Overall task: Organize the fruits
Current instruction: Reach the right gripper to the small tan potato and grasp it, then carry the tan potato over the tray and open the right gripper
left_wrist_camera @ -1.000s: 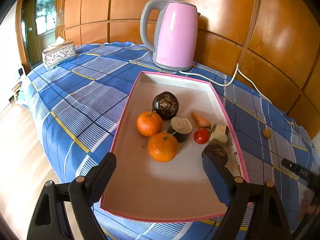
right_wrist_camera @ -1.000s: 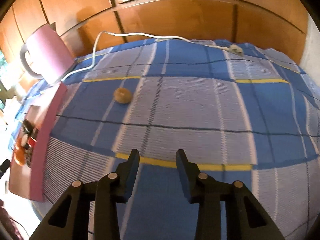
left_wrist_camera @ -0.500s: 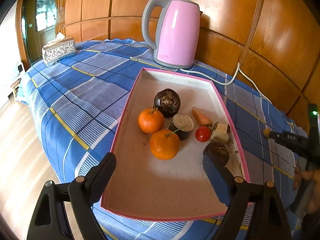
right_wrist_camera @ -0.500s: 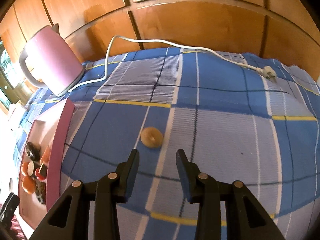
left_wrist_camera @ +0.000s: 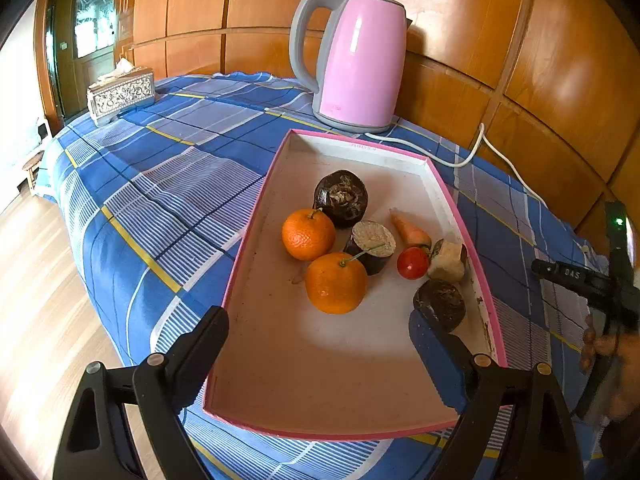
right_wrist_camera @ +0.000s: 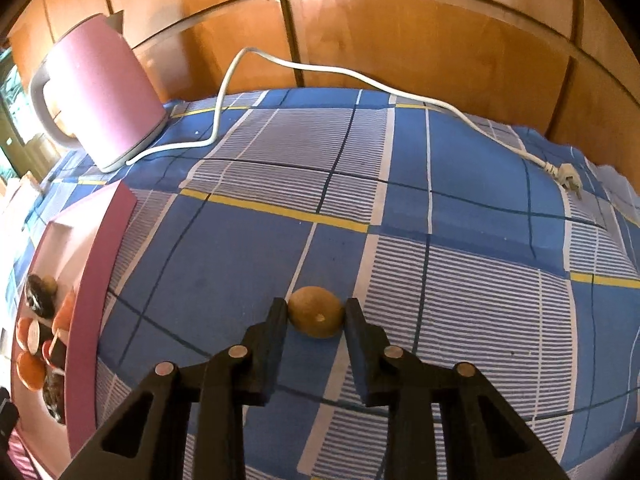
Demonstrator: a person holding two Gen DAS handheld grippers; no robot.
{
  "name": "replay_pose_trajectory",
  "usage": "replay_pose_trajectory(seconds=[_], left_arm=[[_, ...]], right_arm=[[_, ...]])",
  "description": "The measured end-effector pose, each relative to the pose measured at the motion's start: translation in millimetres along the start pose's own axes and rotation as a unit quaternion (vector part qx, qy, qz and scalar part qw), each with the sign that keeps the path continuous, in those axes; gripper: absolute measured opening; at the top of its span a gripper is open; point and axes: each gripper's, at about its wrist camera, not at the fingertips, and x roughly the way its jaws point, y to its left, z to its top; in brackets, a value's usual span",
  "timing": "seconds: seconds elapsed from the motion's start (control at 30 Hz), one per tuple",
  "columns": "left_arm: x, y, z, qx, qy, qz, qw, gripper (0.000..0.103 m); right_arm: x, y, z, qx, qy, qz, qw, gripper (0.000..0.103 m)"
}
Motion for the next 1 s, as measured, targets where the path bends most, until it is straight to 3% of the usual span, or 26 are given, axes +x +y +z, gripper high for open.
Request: replay_pose_trajectory(seconds=[0.23,0.53,0.8,1.0], left_arm=[[-6,-1,0,0.003,-0.006,0.001,1.0000,0.092],[-13,1,0,0.003,-0.009,0.003,0.9999,0.092],[-15,5,0,-0.001,-0.014,0.011,0.9998,0.092],[-15,9,2,-0.008,-0.018,0.020,0.9996,0.092]], right_arm=[[-16,9,-16,-0.006,-0.003,0.037,0.999,0.029],[-38,52,-33,-0.044,-0.009,0.102,0.994,0.029],[-59,97,-30,-0.091,-0.021,0.160,0.983,0.029],[-62,133,-19,-0.128,-0.027,0.176,0.976,0.029]])
